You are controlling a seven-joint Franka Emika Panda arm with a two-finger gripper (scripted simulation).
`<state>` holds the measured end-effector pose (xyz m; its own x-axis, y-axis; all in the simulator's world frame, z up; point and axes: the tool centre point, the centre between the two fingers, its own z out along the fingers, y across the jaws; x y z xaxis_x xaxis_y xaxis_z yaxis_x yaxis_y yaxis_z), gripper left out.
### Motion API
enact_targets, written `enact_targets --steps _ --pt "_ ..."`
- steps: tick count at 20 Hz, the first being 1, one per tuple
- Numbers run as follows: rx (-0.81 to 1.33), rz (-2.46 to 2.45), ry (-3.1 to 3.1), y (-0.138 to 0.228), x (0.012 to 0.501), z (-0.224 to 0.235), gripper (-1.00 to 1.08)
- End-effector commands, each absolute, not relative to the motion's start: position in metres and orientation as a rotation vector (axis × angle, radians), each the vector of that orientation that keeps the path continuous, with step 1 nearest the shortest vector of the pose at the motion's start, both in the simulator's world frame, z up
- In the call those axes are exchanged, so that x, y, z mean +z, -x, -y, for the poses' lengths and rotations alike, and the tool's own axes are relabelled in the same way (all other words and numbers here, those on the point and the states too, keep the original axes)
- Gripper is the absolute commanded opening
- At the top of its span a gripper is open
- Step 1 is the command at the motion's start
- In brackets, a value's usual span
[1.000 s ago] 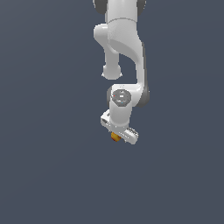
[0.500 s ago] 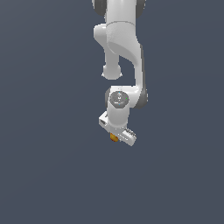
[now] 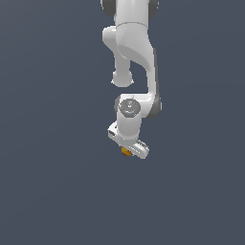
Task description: Pick up the object and move it to a goal position.
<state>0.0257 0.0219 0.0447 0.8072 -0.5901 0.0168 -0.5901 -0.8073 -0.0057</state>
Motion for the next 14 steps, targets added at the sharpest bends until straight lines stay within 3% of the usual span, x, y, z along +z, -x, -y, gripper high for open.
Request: enact_targets --steps 1,14 --pt "-0.046 -0.965 2.984 -0.029 0.051 -0.017 -1.0" --pt "-0.248 -0.808 2.952 -0.058 0.132 0.039 -1.0"
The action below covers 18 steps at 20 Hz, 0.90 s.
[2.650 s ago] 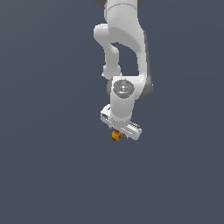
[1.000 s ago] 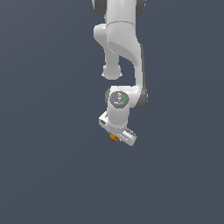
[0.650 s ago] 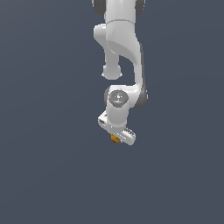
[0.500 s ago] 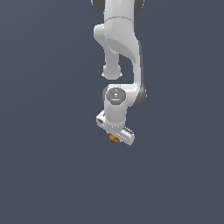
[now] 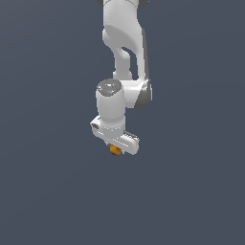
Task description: Pick up the object and move it to a goal position.
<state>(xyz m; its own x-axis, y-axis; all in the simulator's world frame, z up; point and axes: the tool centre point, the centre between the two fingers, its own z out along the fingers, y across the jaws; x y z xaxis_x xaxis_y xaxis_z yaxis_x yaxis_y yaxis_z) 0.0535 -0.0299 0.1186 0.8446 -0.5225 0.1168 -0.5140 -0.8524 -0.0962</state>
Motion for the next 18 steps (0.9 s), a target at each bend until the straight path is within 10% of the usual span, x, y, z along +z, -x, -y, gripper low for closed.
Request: enact_targets --steps 1,18 --pt "-0.269 -0.791 2.947 -0.061 0.141 0.045 -1.0" --pt "-0.577 -0.527 2.839 -0.094 0.282 0.136 -1.0"
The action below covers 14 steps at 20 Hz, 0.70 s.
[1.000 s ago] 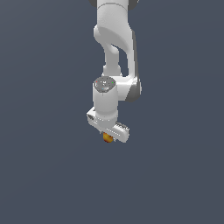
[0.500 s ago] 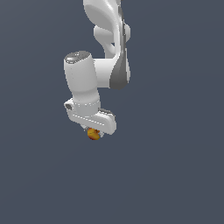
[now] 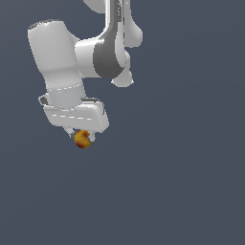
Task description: Pick up the object and move it to a goal position.
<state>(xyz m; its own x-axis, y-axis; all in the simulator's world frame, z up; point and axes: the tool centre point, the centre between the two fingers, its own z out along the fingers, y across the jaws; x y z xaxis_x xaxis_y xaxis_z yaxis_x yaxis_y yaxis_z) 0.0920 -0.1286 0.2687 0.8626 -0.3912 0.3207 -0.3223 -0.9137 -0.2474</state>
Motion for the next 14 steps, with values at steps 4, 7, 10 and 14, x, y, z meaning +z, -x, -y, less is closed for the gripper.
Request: enact_targets --steps 4,7,10,14 --pt "-0.641 -0.467 2.806 -0.099 0.314 0.157 -1.0" --pt "-0.683 -0.427 2.782 -0.102 0.336 0.171 -1.0" --pt "-0.718 -0.393 2.761 -0.105 0.355 0.184 -1.0" --pt "-0.754 -0.357 2.736 -0.107 0.375 0.198 -1.0"
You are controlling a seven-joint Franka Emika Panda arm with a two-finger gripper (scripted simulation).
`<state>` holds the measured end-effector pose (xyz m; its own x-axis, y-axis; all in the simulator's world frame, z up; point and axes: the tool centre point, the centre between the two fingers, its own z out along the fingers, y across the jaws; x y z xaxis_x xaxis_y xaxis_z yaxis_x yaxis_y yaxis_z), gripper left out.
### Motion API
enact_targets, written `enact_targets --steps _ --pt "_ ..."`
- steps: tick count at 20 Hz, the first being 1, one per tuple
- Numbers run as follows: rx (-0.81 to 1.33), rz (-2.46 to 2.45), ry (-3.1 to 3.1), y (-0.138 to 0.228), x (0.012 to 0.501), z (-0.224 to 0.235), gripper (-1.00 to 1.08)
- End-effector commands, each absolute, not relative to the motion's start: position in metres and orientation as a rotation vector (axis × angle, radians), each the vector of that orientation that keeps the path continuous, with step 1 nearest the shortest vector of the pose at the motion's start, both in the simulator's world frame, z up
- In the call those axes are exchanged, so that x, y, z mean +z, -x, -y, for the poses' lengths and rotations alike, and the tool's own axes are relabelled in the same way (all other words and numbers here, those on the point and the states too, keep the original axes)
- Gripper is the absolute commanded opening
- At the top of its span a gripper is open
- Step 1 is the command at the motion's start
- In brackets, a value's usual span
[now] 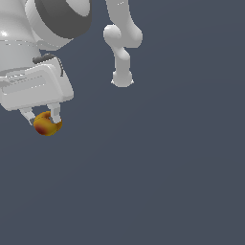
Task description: Pick up the object and move it to a goal position.
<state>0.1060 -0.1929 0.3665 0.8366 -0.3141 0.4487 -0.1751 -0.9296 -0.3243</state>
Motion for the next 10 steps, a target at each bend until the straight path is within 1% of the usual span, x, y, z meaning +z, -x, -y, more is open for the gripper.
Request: enact_targets --steps 1,10 --pt "-0.761 -0.35 2.731 -0.107 0.379 0.2 -1.0" --pt "-0.786 -0.324 2.711 -0.109 0.394 0.212 -1.0"
